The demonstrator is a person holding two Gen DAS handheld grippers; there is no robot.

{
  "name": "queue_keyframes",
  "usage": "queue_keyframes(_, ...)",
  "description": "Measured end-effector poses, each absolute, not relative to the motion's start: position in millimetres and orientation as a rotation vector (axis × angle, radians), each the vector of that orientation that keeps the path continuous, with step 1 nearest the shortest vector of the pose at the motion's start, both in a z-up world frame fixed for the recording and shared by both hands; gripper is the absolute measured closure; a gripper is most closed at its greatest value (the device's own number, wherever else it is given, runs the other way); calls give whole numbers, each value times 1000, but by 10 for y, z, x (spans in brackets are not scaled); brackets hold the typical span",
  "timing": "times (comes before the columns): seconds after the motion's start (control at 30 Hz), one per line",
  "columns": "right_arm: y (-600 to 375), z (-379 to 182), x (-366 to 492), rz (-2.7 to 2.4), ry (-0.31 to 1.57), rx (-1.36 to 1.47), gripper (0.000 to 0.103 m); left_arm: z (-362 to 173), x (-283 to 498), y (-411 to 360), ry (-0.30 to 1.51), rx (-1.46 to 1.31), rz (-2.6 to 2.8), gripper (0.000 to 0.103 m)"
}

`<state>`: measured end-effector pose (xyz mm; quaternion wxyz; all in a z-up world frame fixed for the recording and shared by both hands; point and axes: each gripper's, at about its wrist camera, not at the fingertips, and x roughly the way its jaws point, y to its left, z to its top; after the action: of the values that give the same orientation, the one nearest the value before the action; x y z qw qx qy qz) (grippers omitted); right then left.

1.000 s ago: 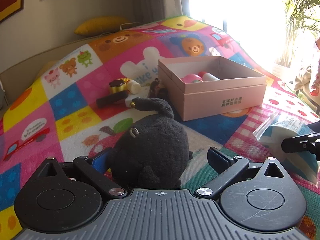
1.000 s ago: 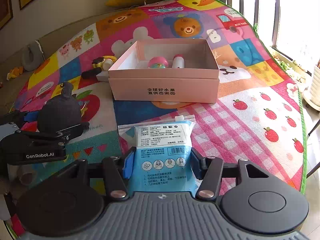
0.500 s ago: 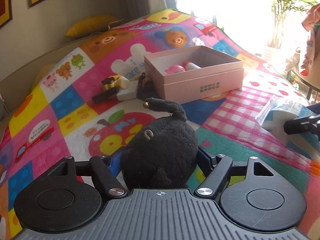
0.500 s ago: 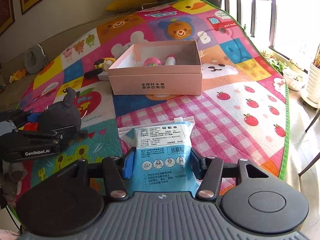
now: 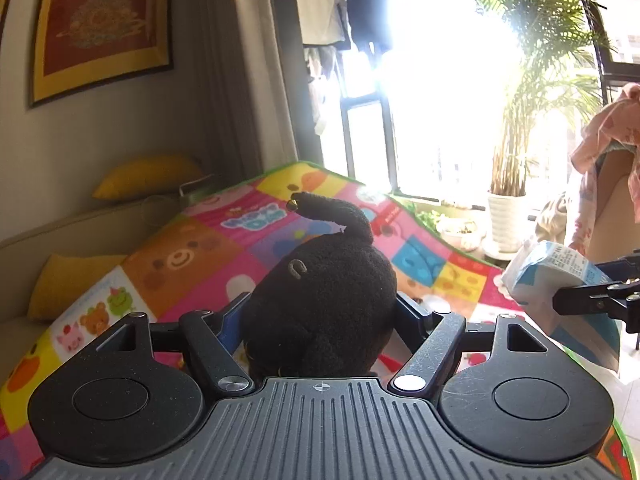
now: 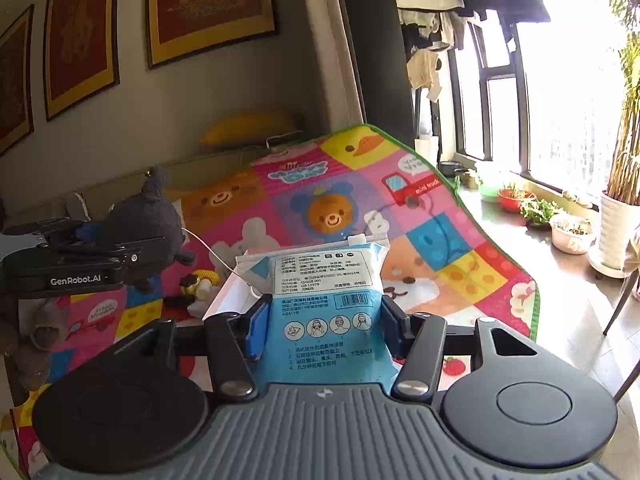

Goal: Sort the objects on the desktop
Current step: 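Carry the plush and wipe pack over the pink box and release both inside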

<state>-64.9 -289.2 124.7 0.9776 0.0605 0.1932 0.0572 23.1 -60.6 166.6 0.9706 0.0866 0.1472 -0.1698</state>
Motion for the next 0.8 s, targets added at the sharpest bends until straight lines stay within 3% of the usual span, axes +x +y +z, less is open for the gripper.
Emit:
queue_keyframes(0.17, -2935, 1402, -232, 94, 341, 109, 48, 1548, 918, -667, 378, 95, -370, 24)
queue_keyframes(0.33, -2876, 1331, 326, 94, 390, 91, 48, 1062, 1300, -724, 476, 105, -379, 24)
queue_keyframes(0.6, -2627, 939, 1434, 130, 554, 90, 48, 630, 1385, -709, 520, 183, -388, 23)
queue_keyframes(0.8, -2429, 557, 2050, 105, 664, 28, 45, 592, 1328, -765, 481, 237, -395, 13)
